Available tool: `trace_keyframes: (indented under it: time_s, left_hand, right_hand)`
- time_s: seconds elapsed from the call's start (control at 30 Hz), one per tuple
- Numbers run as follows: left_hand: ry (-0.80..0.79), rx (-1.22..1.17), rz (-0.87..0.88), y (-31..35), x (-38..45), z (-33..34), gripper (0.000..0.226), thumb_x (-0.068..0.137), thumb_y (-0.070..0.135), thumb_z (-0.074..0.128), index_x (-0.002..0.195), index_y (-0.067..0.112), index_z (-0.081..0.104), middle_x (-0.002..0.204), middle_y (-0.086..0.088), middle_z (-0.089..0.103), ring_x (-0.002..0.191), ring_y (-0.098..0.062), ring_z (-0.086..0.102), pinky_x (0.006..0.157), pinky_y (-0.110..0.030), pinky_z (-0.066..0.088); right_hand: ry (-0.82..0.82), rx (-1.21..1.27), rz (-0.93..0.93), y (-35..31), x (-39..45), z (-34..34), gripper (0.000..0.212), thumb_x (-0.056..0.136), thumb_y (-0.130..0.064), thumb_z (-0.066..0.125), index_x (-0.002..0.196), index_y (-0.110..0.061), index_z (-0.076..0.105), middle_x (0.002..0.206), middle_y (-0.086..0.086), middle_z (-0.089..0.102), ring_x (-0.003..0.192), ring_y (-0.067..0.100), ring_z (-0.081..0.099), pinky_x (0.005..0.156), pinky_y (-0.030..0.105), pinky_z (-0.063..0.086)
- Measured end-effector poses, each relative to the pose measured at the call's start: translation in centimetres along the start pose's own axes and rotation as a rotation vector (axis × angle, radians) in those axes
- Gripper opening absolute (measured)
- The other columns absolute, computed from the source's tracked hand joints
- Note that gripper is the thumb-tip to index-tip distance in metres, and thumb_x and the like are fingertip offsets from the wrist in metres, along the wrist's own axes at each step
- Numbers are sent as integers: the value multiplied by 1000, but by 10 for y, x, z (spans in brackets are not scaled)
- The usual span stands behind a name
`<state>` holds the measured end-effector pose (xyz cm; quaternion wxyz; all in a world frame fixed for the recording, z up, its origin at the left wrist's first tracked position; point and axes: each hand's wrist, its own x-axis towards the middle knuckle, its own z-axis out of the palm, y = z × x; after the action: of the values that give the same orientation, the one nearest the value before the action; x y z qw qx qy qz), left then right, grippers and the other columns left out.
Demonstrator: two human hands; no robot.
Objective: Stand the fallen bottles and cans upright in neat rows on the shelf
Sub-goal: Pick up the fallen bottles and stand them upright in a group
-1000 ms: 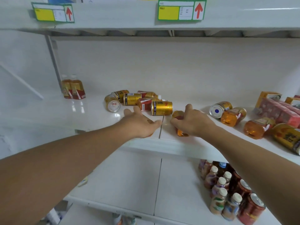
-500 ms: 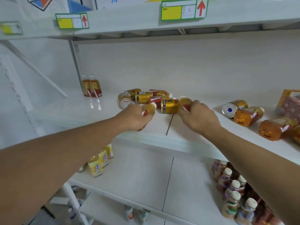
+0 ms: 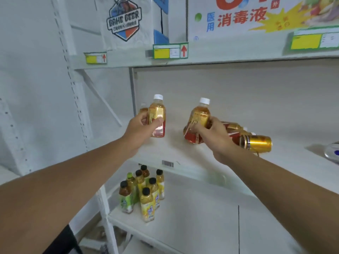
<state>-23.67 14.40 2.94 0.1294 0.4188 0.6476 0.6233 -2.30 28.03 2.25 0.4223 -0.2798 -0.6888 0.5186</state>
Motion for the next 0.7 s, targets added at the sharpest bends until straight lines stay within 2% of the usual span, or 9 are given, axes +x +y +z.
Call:
trace_keyframes:
  time_s: [0.07, 0.13, 0.23, 0.33, 0.4, 0.5, 0.63, 0.7]
  left_hand:
    - [-16, -19, -14, -18, 12, -35, 28, 91, 42, 84, 114, 41, 68, 111, 18, 75, 98, -2, 75, 77, -18, 59]
    - [-15, -9, -22, -34, 24, -63, 28, 93, 41, 83, 116, 41, 67, 113, 18, 72, 102, -1, 72, 70, -13, 54]
    - [-11, 3, -41, -52, 41, -90, 43, 94, 38, 82, 132, 31, 62, 116, 16, 68, 104, 0, 67, 73, -16, 50]
    - [-20, 8, -49, -65, 58, -104, 49, 96, 35, 80, 139, 26, 58, 118, 16, 65, 106, -1, 63, 75, -19, 48]
    - [-21, 21, -49, -71, 69, -109, 48, 97, 34, 80, 139, 26, 57, 119, 15, 64, 106, 0, 61, 75, -19, 48]
    - [-10, 52, -47, -78, 82, -109, 46, 96, 33, 81, 135, 27, 56, 118, 15, 64, 104, 0, 62, 73, -17, 48]
    - [13, 98, -59, -79, 96, -106, 44, 94, 35, 83, 130, 31, 57, 119, 16, 64, 102, 1, 63, 69, -14, 48]
    - [23, 99, -57, -80, 107, -104, 46, 94, 32, 83, 131, 28, 58, 121, 14, 65, 104, -1, 64, 71, -16, 49]
  right_hand:
    - [-27, -55, 2, -1, 13, 39, 45, 92, -34, 81, 129, -22, 57, 115, -1, 72, 105, 18, 72, 90, 40, 61]
    - [-39, -73, 17, -3, 26, 74, 45, 92, -34, 80, 129, -22, 56, 115, 0, 72, 105, 19, 71, 89, 40, 61]
    - [-51, -97, 25, -1, 41, 111, 40, 92, -33, 80, 123, -24, 56, 113, -1, 71, 101, 16, 70, 79, 32, 58]
    - [-61, -132, 14, 5, 54, 131, 31, 92, -34, 80, 110, -31, 54, 109, -3, 71, 96, 11, 69, 69, 25, 52]
    - [-75, -130, 15, 10, 64, 138, 30, 92, -33, 81, 106, -32, 54, 110, -3, 71, 96, 11, 69, 69, 25, 52]
    - [-105, -152, 17, 19, 79, 141, 37, 91, -32, 81, 115, -27, 54, 111, -2, 69, 98, 11, 68, 71, 26, 53]
    - [-132, -162, -2, 29, 107, 140, 30, 90, -31, 82, 110, -26, 59, 107, -2, 72, 95, 11, 70, 69, 25, 53]
    - [-142, -167, -3, 33, 121, 143, 31, 91, -32, 81, 111, -27, 58, 107, -4, 71, 94, 10, 69, 68, 25, 52]
